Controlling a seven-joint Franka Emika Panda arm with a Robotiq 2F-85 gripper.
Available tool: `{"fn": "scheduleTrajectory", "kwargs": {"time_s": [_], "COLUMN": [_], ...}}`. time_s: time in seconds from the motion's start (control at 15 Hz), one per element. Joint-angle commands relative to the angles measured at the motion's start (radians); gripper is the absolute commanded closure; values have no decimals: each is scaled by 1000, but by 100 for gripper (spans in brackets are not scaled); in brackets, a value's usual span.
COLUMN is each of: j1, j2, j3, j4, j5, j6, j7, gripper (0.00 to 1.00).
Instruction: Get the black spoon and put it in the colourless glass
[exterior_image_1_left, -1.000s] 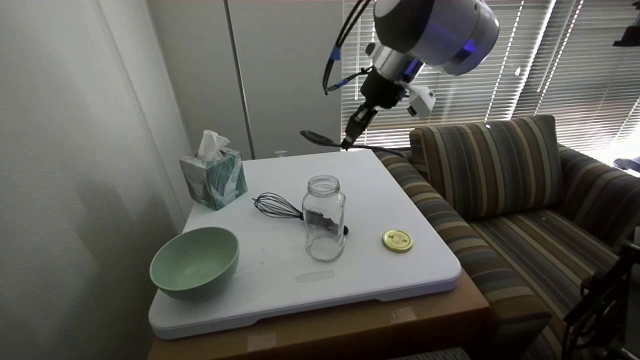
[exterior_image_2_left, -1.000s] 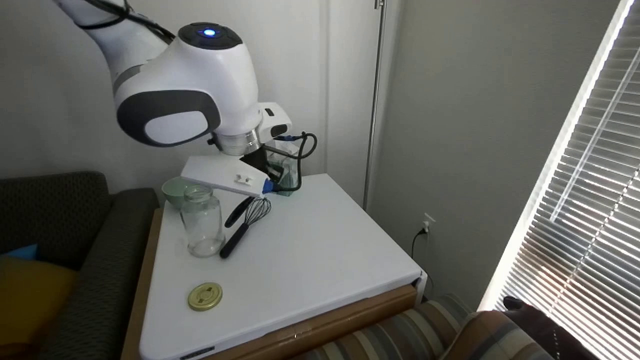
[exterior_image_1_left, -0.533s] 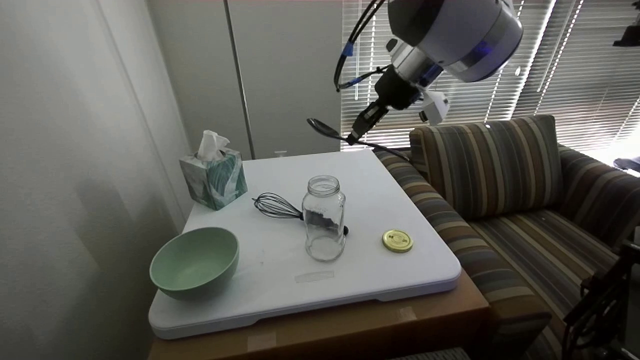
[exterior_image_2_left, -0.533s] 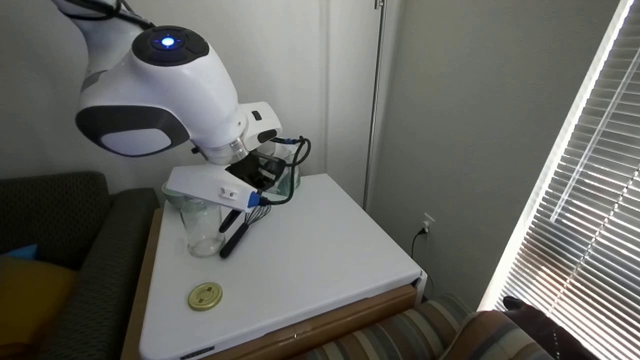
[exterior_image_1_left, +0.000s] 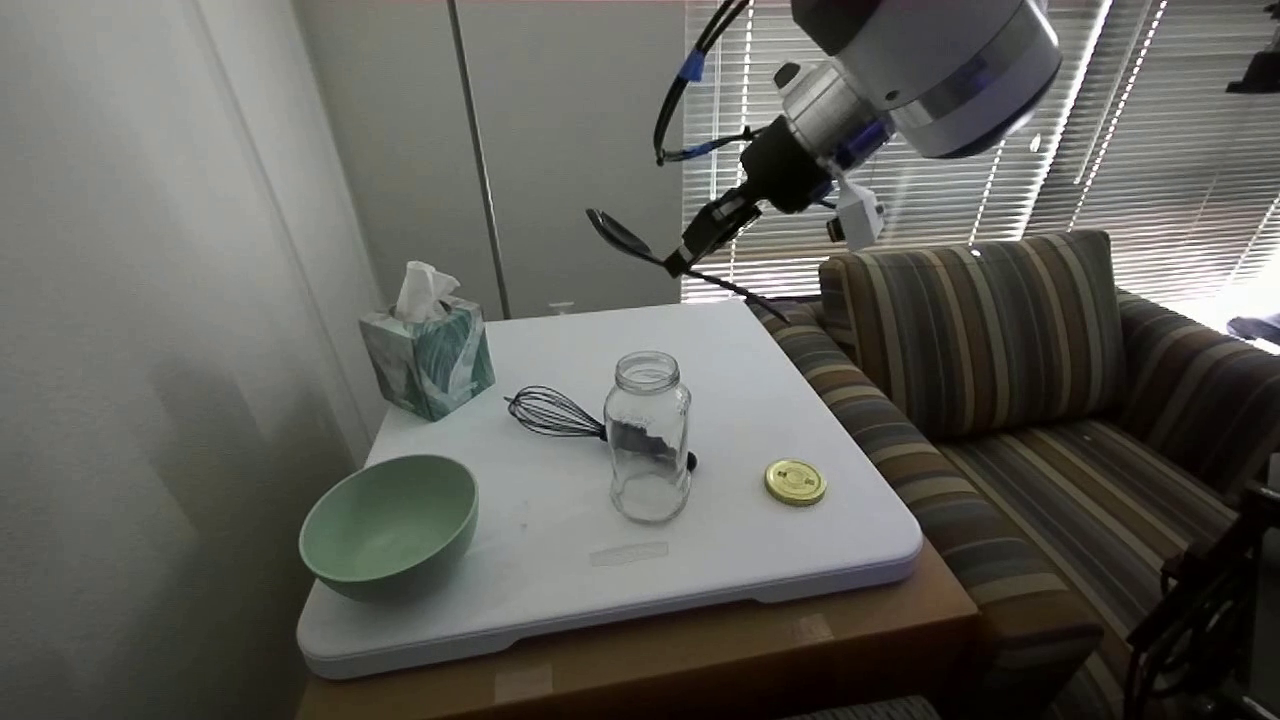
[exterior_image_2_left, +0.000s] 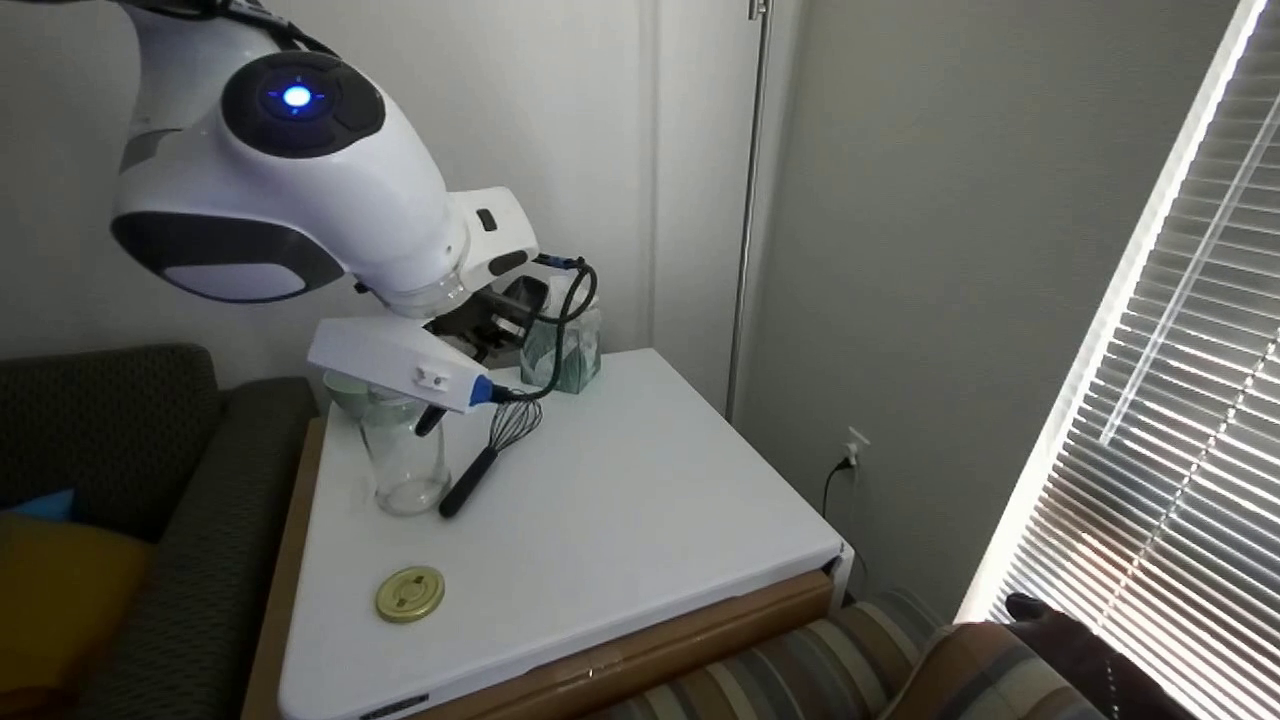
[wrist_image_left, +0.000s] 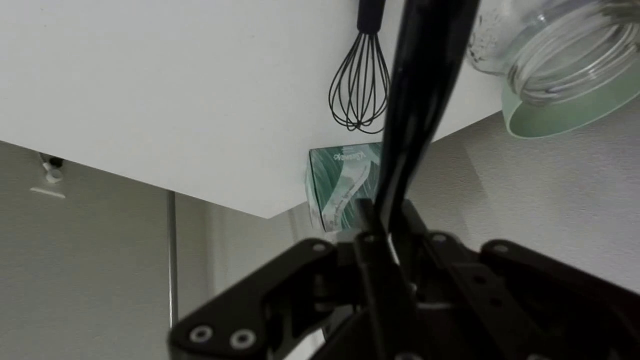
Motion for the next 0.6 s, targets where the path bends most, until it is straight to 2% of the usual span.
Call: {"fn": "scheduleTrajectory", "kwargs": {"time_s": [0.0, 0.13, 0.2, 0.27, 0.4, 0.47, 0.53], "j1": [-94, -116, -106, -103, -108, -122, -100], "j2": [97, 148, 143, 127, 163, 197, 189], "j3": [126, 170, 144, 114, 93, 119, 60], "j4": [-56, -83, -111, -74, -59, -32, -22], "j5": [-77, -148, -307, -381, -573, -553, -729], "j6": [117, 179, 191, 128, 128, 132, 131], "j7": [-55, -52, 87, 127, 239, 173, 345], "gripper": [97, 97, 97, 97, 97, 97, 97]}}
